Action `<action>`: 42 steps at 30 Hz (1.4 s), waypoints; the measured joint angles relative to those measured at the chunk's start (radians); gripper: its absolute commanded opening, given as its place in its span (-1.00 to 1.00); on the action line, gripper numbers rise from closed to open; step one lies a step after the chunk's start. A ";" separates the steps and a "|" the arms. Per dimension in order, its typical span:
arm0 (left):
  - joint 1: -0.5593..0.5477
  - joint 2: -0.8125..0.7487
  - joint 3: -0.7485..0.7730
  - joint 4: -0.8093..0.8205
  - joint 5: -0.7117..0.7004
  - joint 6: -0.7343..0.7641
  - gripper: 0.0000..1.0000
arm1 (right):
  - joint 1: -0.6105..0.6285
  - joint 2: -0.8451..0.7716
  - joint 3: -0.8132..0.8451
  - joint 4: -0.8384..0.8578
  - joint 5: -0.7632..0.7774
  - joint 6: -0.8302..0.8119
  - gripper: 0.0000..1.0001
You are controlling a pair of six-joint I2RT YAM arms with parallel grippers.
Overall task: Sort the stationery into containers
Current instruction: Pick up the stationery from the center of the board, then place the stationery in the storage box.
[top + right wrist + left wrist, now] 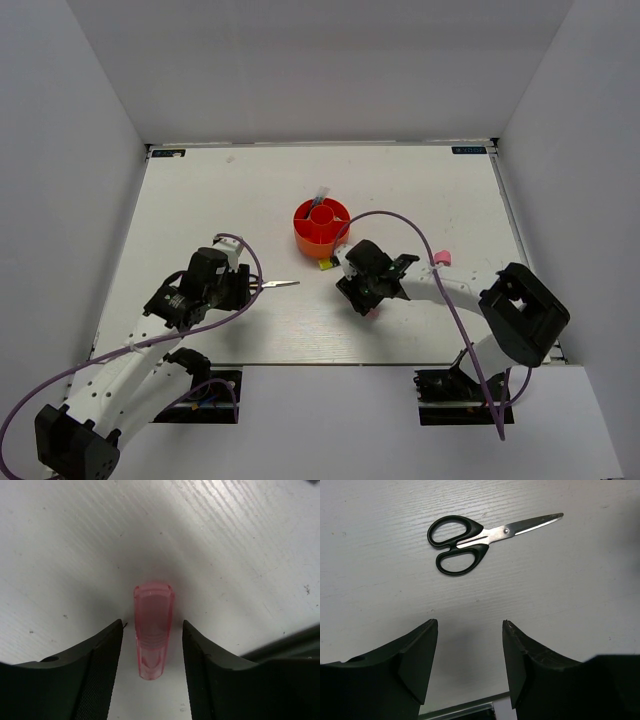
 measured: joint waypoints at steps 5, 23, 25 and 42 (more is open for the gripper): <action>0.000 0.000 0.000 0.000 0.000 0.000 0.30 | 0.018 0.011 0.001 0.025 0.045 0.018 0.11; 0.000 -0.003 0.000 -0.003 0.000 0.000 0.30 | 0.005 0.054 0.035 0.060 -0.035 -0.003 -1.00; 0.000 -0.003 0.000 -0.003 0.000 0.000 0.30 | 0.005 0.042 0.035 0.021 -0.052 -0.027 -1.00; 0.000 -0.001 0.000 -0.003 0.000 0.000 0.30 | -0.109 -0.094 0.386 0.050 0.145 -0.270 -1.00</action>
